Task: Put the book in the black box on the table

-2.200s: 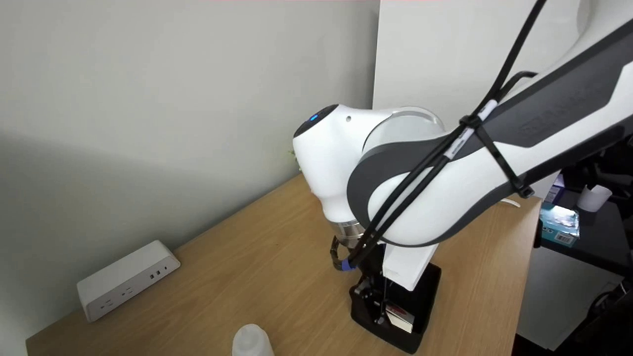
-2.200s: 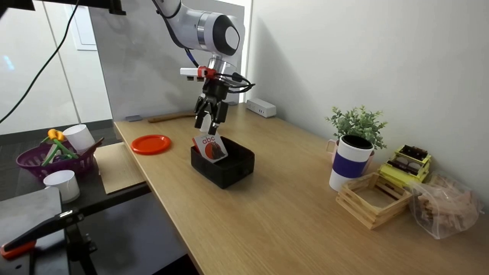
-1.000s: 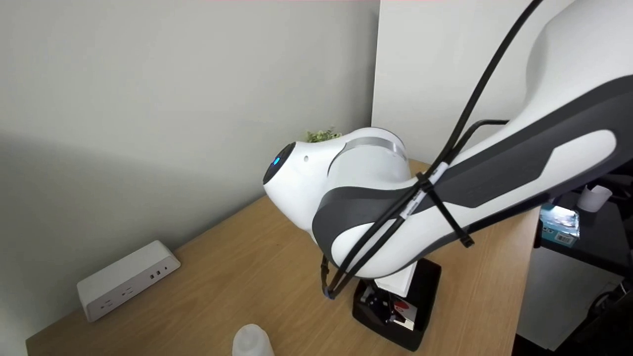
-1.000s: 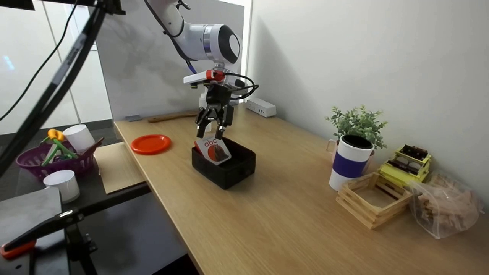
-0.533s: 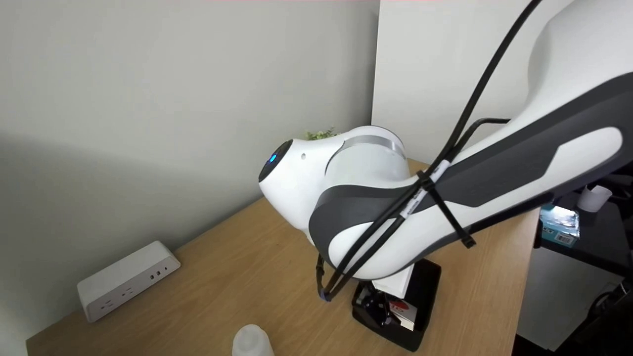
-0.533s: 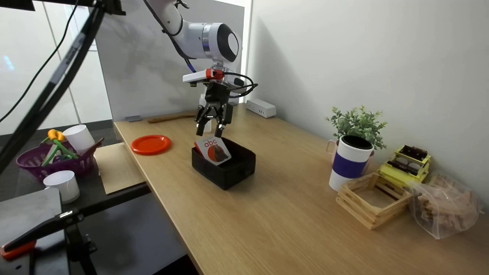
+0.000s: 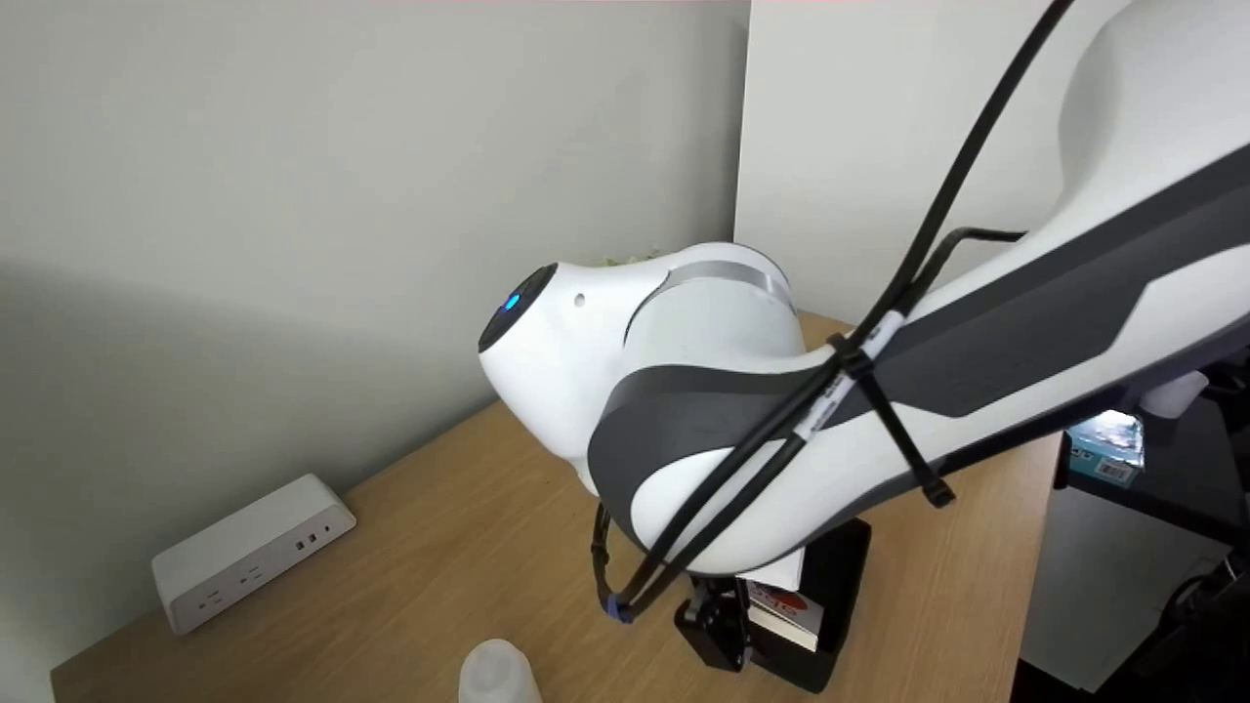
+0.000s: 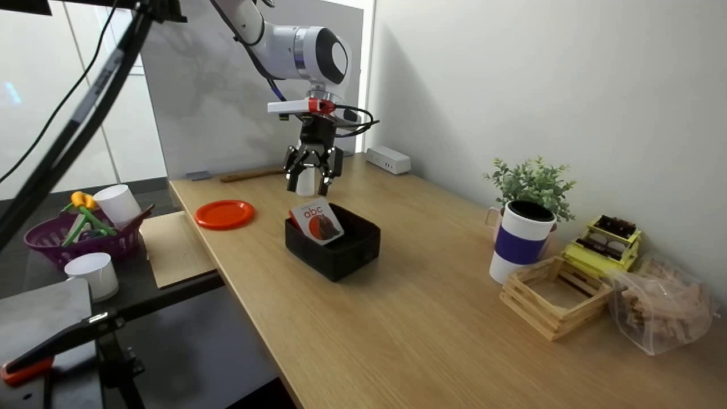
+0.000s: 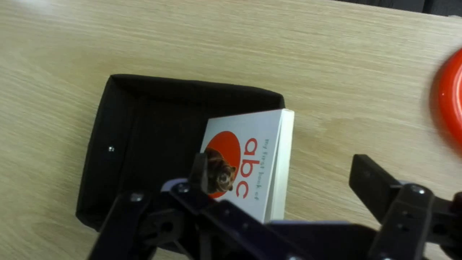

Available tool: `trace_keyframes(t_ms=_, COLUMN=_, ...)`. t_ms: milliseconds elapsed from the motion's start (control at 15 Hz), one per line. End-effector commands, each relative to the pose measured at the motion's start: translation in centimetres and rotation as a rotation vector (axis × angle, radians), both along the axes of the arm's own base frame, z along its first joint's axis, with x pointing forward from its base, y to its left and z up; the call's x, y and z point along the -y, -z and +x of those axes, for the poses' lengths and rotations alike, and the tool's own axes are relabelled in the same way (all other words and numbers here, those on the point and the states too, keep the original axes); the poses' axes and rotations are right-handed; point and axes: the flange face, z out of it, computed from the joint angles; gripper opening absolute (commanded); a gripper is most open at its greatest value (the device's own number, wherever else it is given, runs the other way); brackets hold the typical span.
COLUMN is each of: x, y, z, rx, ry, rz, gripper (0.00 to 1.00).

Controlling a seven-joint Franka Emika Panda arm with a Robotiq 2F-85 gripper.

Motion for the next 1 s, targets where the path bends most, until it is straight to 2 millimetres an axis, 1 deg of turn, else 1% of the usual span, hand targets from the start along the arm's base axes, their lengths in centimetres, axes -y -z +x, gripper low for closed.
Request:
trace_keyframes(t_ms=0, x=-0.1, y=1.8, z=0.5, rx=-0.036, ry=-0.061, rz=0.056, gripper=1.0)
trace_keyframes(t_ms=267, x=0.5, y=4.6, z=0.2, rx=-0.062, ry=-0.047, rz=-0.002, gripper=1.0)
trace_keyframes(t_ms=467, x=0.9, y=6.1, z=0.2, rx=-0.071, ry=-0.047, rz=-0.015, gripper=1.0)
trace_keyframes(t_ms=533, x=0.8, y=6.3, z=0.1, rx=-0.073, ry=-0.049, rz=-0.016, gripper=0.75)
trace_keyframes(t_ms=600, x=0.8, y=6.5, z=0.2, rx=-0.07, ry=-0.046, rz=-0.02, gripper=0.74)
trace_keyframes(t_ms=733, x=0.6, y=6.4, z=0.2, rx=-0.066, ry=-0.042, rz=-0.027, gripper=0.59)
trace_keyframes(t_ms=933, x=0.2, y=5.7, z=0.4, rx=-0.057, ry=-0.031, rz=-0.043, gripper=0.38)
